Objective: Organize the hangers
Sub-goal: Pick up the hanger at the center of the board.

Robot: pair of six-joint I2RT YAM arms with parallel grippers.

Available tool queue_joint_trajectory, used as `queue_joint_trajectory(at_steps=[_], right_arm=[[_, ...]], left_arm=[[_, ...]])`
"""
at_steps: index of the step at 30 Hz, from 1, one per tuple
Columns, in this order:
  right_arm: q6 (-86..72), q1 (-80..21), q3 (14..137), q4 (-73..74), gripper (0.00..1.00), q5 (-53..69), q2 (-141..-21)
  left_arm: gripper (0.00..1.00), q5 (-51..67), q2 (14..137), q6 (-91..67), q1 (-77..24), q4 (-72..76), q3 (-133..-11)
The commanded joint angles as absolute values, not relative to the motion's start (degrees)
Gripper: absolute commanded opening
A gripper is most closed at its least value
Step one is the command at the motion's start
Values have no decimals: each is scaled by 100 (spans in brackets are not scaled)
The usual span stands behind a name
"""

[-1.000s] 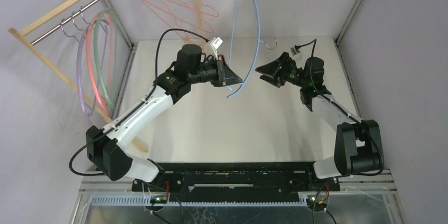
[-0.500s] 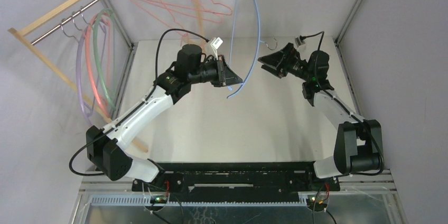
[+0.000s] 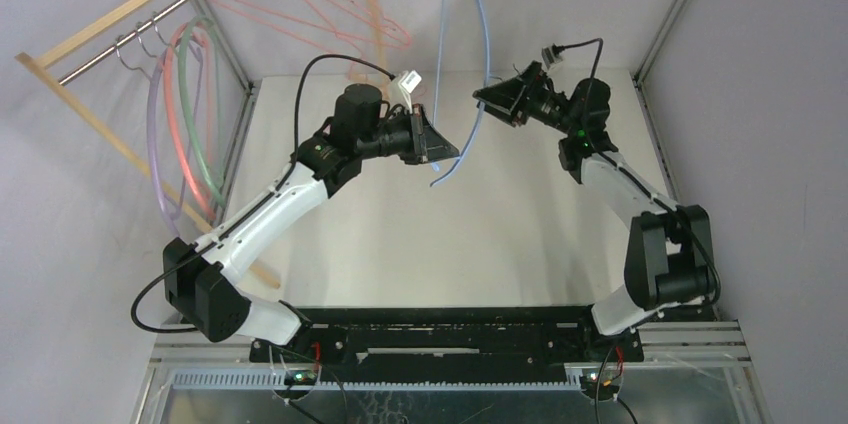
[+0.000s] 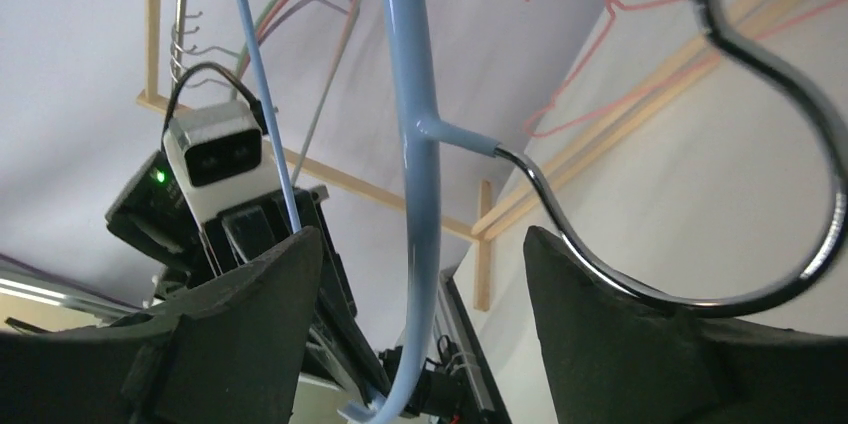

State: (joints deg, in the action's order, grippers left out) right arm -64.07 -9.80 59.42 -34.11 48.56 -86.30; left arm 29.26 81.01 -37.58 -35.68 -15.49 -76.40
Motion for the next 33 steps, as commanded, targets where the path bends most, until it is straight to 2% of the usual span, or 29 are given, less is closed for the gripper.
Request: queue_joint_trajectory(at_steps=[1, 2, 3, 4, 5, 7, 11, 16, 17, 19, 24, 25, 27, 31, 33], right_arm=[[-6892, -1051, 6689, -4394, 75, 4815, -9182], [-6992, -1072, 6816, -4508, 68, 4840, -9312], [-7090, -1083, 6955, -4591, 57, 4878, -9437], [-7173, -1100, 7022, -4668, 42, 4931, -9550], [-7274, -1119, 7153, -4742, 33, 4977, -9650], [-7423, -1140, 7206, -4856, 29, 5010, -9745], [-7017, -1169, 7209, -4205, 0, 4957, -9573], [-5981, -1178, 7207, -2939, 0, 4736, -9022], [-5646, -1178, 7208, -2299, 0, 4553, -8842], [-4971, -1186, 7216, -1378, 0, 4137, -8536], [-4214, -1208, 7225, -258, 0, 3801, -8253], [-4158, -1235, 7225, -122, 0, 3769, -8230], [-4022, -1309, 7225, 130, 0, 3592, -8155], [-3728, -1542, 7263, 641, 0, 2949, -7924], [-3503, -1708, 7393, 1077, 0, 2440, -7879]], left_arm=[[0, 3144, 7870, -3706, -3542, -1191, -7473], [0, 3140, 7848, -3703, -3542, -1195, -7412], [0, 3134, 7816, -3701, -3542, -1195, -7342], [0, 3109, 7779, -3700, -3542, -1187, -7287], [0, 3085, 7745, -3689, -3542, -1187, -7236], [0, 3033, 7692, -3648, -3544, -1201, -7183], [0, 2989, 7672, -3595, -3542, -1238, -7155], [0, 2622, 7657, -3384, -3542, -1623, -7172], [5, 2402, 7655, -3238, -3542, -1888, -7209], [26, 1852, 7605, -2896, -3551, -2362, -7258], [47, 820, 7342, -2274, -3551, -2816, -7271], [63, 649, 7319, -2204, -3558, -2883, -7336], [76, 356, 7273, -2080, -3575, -2972, -7470], [99, -366, 7096, -1934, -3731, -2976, -7570], [100, -786, 7072, -1810, -4013, -3075, -7685]])
